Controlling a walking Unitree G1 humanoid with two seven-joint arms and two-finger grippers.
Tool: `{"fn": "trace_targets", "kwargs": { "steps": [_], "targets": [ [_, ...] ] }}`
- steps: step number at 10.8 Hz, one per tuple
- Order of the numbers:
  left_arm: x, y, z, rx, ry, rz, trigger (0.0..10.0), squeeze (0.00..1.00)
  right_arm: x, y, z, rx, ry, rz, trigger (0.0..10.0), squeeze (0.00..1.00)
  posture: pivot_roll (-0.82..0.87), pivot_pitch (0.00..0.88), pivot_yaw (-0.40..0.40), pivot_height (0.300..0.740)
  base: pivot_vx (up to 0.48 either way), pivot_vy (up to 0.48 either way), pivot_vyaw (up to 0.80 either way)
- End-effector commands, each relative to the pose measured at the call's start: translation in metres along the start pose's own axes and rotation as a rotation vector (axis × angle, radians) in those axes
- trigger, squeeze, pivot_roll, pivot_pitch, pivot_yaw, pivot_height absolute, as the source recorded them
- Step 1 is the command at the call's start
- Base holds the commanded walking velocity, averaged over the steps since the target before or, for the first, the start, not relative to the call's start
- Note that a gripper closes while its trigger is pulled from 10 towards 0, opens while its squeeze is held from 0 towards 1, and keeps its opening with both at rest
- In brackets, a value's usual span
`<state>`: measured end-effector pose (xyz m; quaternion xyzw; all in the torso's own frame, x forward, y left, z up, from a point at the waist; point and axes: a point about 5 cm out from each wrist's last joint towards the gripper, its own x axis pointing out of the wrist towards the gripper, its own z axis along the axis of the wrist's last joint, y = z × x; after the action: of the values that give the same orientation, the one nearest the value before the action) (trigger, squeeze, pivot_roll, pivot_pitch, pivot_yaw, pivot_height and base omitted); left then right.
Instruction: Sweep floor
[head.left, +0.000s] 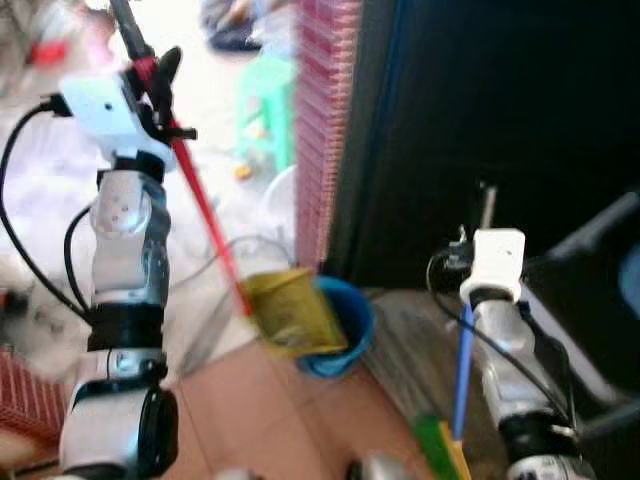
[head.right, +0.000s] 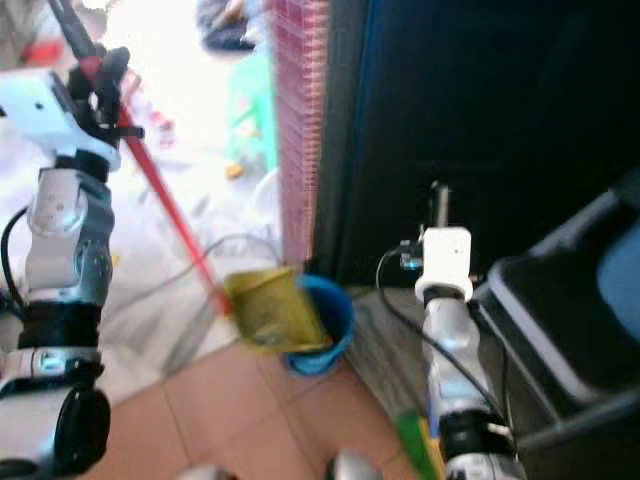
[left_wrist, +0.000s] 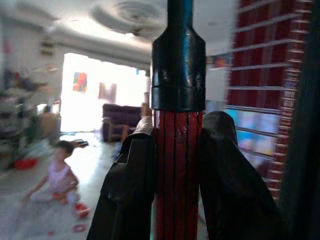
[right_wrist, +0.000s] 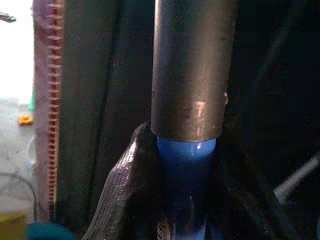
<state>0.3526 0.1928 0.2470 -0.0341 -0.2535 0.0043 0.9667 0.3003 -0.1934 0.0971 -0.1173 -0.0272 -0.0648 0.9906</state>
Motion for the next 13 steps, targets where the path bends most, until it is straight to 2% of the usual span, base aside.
{"fn": "trace_targets", "kwargs": {
  "steps": [1, 3, 6, 8, 11, 13],
  "targets": [
    [0.003, -0.008, 0.020, 0.023, -0.099, -0.023, 10.0, 0.00, 0.002, 0.005, 0.003, 0.007, -0.009, 0.017, 10.0, 0.00, -0.07, 0.000, -0.001, 0.740, 0.000, 0.000, 0.00],
    [0.006, -0.026, 0.020, 0.086, -0.139, -0.073, 10.0, 0.00, 0.004, 0.008, 0.005, 0.015, -0.007, 0.023, 10.0, 0.00, -0.07, 0.000, 0.001, 0.740, 0.000, 0.000, 0.00],
    [0.009, -0.053, 0.018, 0.078, -0.175, -0.096, 10.0, 0.00, 0.005, 0.013, 0.007, 0.009, -0.014, 0.030, 10.0, 0.00, -0.09, 0.000, 0.012, 0.740, 0.000, 0.000, 0.00],
    [0.010, -0.080, 0.018, 0.073, -0.207, -0.166, 10.0, 0.00, 0.005, 0.012, 0.006, -0.003, -0.009, 0.001, 10.0, 0.00, -0.10, 0.000, 0.018, 0.740, 0.000, 0.000, 0.00],
    [-0.008, -0.130, 0.004, 0.098, -0.237, -0.367, 10.0, 0.00, 0.006, 0.012, 0.007, -0.001, -0.011, -0.006, 10.0, 0.00, -0.10, 0.000, 0.026, 0.740, 0.000, 0.000, 0.00],
    [-0.025, -0.155, -0.006, 0.044, -0.233, -0.498, 10.0, 0.00, 0.004, 0.010, 0.007, -0.002, -0.012, -0.015, 10.0, 0.00, -0.11, 0.000, 0.028, 0.740, 0.000, 0.000, 0.00]
  ]
}}
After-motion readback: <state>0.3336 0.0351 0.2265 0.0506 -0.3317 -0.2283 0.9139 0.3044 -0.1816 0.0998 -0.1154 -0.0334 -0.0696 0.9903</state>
